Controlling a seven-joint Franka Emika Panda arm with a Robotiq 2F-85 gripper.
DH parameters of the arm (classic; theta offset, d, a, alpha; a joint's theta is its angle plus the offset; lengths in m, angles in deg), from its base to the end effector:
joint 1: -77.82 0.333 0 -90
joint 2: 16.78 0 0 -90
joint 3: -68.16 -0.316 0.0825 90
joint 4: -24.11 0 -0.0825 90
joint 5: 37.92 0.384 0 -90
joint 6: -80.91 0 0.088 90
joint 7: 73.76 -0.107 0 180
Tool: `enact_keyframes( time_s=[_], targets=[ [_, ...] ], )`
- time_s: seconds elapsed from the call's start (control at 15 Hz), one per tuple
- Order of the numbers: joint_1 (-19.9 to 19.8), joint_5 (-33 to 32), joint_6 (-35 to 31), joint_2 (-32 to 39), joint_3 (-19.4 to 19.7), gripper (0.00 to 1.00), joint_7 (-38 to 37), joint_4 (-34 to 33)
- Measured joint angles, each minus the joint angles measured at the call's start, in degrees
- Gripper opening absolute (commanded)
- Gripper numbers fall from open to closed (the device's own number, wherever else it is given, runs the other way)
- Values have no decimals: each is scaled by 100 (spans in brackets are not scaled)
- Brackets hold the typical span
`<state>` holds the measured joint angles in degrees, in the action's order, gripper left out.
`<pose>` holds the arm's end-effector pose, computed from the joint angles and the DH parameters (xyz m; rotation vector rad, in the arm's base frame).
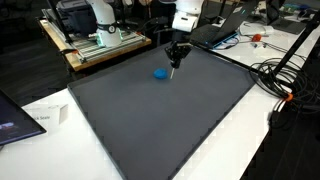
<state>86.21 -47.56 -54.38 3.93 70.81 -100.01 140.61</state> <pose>0.5920 0.0580 0.2641 2.9843 -0.3500 0.0060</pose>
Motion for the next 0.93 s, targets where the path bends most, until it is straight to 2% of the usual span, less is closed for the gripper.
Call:
enact_keyframes(
  time_s=[0.73,0.93],
  targets=[
    [-138,203,-1660,-1061,0,3,40,1792],
    [-222,513,-2149,-1286,-23,3,383,2170]
  ],
)
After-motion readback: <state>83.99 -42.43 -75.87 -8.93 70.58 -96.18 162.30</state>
